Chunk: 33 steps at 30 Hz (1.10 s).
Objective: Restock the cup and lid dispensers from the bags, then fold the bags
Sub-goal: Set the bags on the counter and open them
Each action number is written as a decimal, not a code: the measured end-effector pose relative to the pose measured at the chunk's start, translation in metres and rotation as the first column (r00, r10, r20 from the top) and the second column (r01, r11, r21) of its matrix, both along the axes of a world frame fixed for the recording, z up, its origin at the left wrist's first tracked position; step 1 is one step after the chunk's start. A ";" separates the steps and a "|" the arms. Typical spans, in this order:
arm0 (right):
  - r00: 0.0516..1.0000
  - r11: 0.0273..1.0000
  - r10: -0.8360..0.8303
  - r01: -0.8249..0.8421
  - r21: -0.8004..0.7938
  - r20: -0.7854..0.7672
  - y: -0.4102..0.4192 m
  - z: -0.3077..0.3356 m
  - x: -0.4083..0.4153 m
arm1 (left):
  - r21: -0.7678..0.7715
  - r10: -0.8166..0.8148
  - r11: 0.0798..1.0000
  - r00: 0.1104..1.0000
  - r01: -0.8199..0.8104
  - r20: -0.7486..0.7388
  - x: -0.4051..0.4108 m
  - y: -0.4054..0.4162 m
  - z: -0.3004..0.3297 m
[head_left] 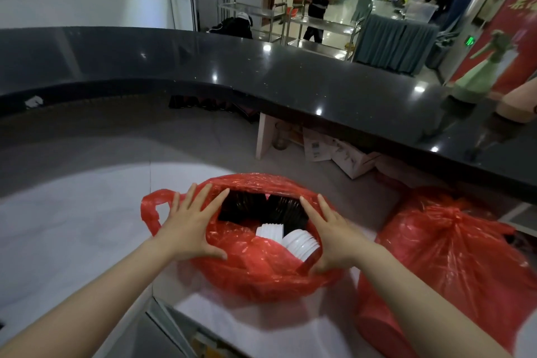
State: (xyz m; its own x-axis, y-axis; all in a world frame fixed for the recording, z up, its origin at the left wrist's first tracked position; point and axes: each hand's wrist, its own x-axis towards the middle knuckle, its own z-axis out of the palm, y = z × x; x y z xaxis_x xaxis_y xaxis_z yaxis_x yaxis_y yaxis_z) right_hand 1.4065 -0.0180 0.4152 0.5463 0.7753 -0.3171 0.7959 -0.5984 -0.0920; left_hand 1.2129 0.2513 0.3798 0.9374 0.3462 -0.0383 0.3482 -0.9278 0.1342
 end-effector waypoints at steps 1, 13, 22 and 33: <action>1.000 1.000 -0.009 0.009 0.006 -0.022 0.003 -0.002 0.001 | -0.024 0.004 1.000 1.000 -0.004 -0.001 0.002 0.003 -0.004; 0.985 0.975 -0.091 0.118 0.188 -0.145 0.047 -0.021 -0.005 | -0.210 0.101 0.973 0.995 -0.099 0.001 0.015 0.035 -0.022; 0.994 0.976 -0.056 0.035 0.215 0.094 0.052 0.004 -0.020 | -0.010 0.026 1.000 0.999 -0.026 0.030 0.003 0.032 0.029; 0.987 0.841 -0.145 0.087 0.534 0.067 -0.006 0.052 -0.055 | -0.054 -0.375 0.908 0.865 0.415 0.335 0.025 -0.049 0.094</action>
